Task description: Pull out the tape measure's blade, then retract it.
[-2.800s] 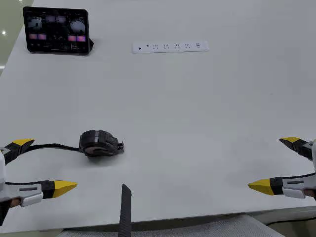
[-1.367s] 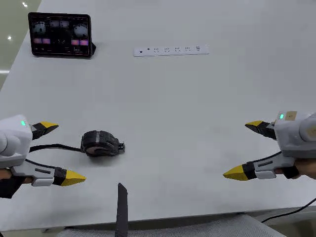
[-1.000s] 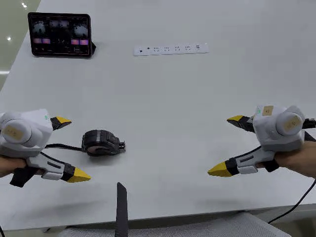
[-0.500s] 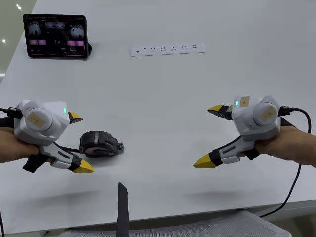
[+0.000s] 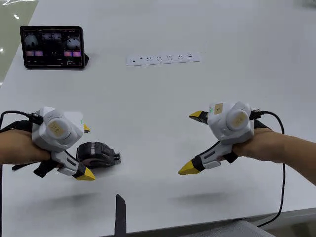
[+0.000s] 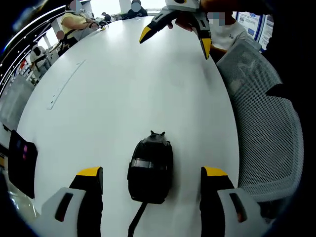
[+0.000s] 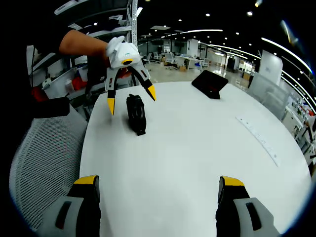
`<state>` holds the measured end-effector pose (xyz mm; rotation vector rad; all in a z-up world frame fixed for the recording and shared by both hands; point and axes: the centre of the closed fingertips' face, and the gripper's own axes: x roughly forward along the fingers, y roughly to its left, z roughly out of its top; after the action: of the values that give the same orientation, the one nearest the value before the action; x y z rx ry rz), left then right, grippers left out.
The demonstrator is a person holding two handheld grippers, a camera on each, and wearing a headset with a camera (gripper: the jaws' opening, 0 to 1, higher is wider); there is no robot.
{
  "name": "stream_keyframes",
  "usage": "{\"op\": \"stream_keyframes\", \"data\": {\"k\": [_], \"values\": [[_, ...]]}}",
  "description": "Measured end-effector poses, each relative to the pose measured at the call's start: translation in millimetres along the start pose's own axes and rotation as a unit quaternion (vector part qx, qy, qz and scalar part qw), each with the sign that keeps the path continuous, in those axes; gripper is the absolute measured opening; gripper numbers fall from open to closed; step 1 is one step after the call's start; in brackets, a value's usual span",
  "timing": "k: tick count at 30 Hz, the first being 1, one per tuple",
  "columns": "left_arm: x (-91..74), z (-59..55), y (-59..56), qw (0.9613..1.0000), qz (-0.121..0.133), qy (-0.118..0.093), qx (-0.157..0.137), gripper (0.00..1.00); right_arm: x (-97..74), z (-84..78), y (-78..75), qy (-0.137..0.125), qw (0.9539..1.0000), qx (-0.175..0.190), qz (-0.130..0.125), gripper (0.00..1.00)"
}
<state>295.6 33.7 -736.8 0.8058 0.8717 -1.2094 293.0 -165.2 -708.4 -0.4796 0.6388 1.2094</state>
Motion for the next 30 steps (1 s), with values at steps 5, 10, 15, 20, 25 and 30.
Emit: {"op": "stream_keyframes", "data": {"k": [5, 10, 15, 20, 25, 30], "values": [[5.5, -3.4, -3.0, 0.9998, -0.011, 0.016, 0.004, 0.68, 12.1, 7.1, 2.5, 0.0, 1.0, -0.003, 0.008, 0.99], [5.6, -3.6, -1.4, 0.9997, -0.01, 0.02, 0.011, 0.6, 23.8, 12.1, 5.5, 0.005, 0.9998, -0.008, 0.016, 0.99], [5.9, -7.6, 2.4, 0.9995, -0.007, 0.03, 0.009, 0.49, 32.3, 20.0, 10.7, 0.006, 0.9996, -0.013, 0.025, 0.99], [6.3, -5.6, 7.5, 0.9994, 0.002, 0.031, 0.014, 0.38, 39.4, 28.1, 10.9, 0.003, 0.9995, -0.014, 0.027, 0.99], [8.7, -0.3, 2.8, 0.999, -0.008, 0.031, 0.031, 0.33, 44.8, 37.1, 13.6, -0.002, 0.9995, -0.015, 0.028, 0.99], [9.1, -0.9, 2.7, 0.9985, -0.01, 0.033, 0.043, 0.32, 51.2, 39.7, 17.7, 0.001, 0.9994, -0.018, 0.031, 0.99]]}}
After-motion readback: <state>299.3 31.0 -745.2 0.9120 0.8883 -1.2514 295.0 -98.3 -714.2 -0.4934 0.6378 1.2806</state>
